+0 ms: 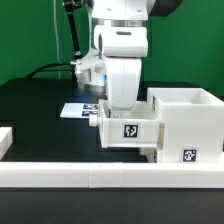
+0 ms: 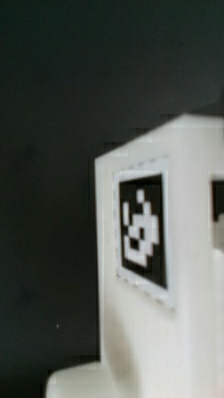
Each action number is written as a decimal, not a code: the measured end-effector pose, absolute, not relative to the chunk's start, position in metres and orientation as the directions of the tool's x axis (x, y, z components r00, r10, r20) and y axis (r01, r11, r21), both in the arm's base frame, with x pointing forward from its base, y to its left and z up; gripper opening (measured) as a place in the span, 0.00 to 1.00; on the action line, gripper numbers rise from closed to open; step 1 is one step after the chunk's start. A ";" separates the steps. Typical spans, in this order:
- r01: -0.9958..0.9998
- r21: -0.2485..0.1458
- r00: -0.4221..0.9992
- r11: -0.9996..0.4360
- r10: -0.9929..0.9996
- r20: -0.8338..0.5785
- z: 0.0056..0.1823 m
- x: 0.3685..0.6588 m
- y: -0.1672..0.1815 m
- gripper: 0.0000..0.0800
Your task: Assemble drawer
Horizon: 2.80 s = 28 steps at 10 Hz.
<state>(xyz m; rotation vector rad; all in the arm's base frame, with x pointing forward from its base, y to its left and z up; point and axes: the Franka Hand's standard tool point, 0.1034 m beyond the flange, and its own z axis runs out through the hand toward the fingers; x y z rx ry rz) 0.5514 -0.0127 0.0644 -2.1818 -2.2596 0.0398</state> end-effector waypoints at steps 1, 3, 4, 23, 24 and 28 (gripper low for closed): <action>0.999 -0.019 -0.035 0.035 0.999 -0.017 0.064 0.551 -0.013 0.05; 0.999 -0.024 -0.037 0.037 0.999 -0.016 0.060 0.550 -0.012 0.05; 0.999 -0.030 -0.038 0.037 0.999 -0.014 0.056 0.548 -0.012 0.05; 1.000 0.006 -0.023 0.023 1.000 -0.009 0.056 0.550 -0.002 0.05; 1.000 0.006 -0.023 0.023 1.000 -0.008 0.055 0.549 -0.002 0.05; 1.000 0.005 -0.027 0.027 1.000 -0.008 0.055 0.547 0.000 0.05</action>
Offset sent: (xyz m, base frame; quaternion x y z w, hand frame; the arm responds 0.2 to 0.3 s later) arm 0.0025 0.0066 -0.0114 -0.0116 0.0067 -0.0237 0.9996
